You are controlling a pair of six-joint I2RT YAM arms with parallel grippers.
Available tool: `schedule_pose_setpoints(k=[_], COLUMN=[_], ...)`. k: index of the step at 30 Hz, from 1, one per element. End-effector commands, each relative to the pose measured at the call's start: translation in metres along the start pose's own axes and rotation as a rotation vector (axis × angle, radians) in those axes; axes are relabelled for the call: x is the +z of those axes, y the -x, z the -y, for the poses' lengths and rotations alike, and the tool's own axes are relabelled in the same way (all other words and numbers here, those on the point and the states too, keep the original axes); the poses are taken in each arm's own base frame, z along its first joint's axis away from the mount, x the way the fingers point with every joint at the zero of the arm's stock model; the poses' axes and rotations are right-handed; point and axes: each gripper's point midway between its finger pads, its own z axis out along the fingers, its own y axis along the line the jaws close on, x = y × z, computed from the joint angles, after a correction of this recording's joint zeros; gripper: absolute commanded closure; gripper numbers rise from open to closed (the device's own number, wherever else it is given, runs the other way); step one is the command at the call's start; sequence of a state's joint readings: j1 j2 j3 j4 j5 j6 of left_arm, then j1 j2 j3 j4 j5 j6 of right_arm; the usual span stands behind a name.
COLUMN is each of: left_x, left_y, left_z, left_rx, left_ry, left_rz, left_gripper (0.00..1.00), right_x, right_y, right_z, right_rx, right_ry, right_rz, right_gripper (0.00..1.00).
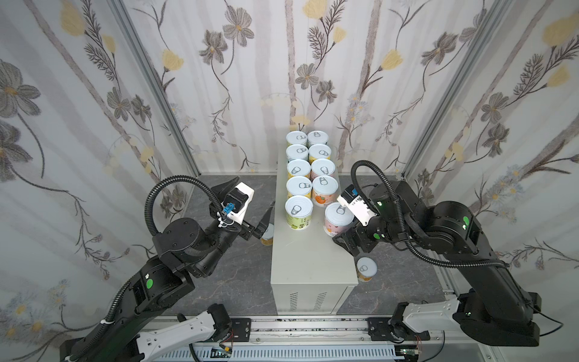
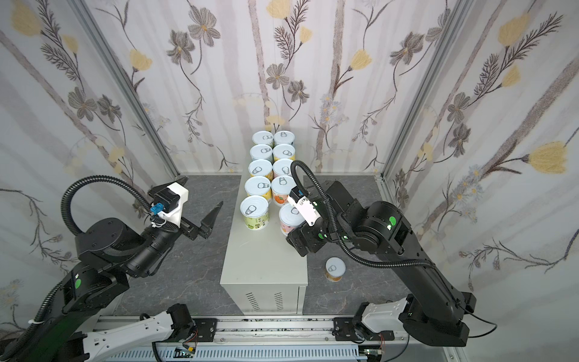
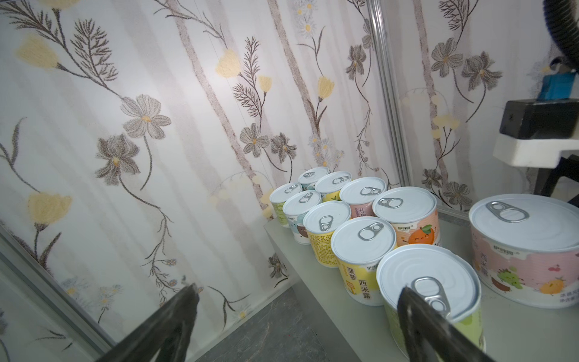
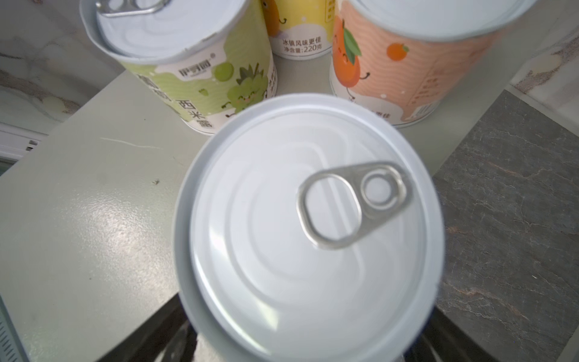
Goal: Place and organize the canned foods onto the counter
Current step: 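Lower the pink can onto the counter beside the green can with the right gripper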
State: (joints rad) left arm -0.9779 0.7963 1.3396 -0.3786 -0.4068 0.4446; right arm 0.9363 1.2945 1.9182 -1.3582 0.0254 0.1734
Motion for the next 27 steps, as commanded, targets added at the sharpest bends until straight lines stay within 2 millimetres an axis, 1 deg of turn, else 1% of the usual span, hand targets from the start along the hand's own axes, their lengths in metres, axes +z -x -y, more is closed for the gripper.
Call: schedule_pose_setpoints(k=[1, 7, 9, 14, 16, 22, 27], left_x=[-0.003, -0.005, -0.007, -0.012, -0.013, -0.015, -0.018], left_y=[0.007, 0.011, 0.011, 0.011, 0.01, 0.009, 0.009], left_z=[-0.002, -0.002, -0.004, -0.005, -0.006, -0.008, -0.011], left_rx=[-0.017, -0.026, -0.028, -0.04, -0.038, -0.041, -0.048], left_ry=[0.0, -0.007, -0.006, -0.005, 0.001, 0.007, 0.018], left_rz=[0.034, 0.047, 0.051, 0.063, 0.06, 0.065, 0.074], left_gripper=[0.0, 0.0, 0.0, 0.0, 0.0, 0.0, 0.0], right_x=[-0.004, -0.002, -0.001, 0.002, 0.004, 0.009, 0.016], right_y=[-0.001, 0.002, 0.005, 0.009, 0.011, 0.014, 0.017], right_z=[0.003, 0.008, 0.01, 0.009, 0.009, 0.014, 0.017], right_rx=[0.019, 0.025, 0.028, 0.027, 0.023, 0.02, 0.013], right_ry=[-0.014, -0.046, -0.056, -0.052, -0.051, -0.07, -0.064], right_rz=[0.013, 0.02, 0.026, 0.03, 0.025, 0.022, 0.012], right_gripper=[0.15, 0.25, 0.3, 0.36, 0.37, 0.36, 0.38])
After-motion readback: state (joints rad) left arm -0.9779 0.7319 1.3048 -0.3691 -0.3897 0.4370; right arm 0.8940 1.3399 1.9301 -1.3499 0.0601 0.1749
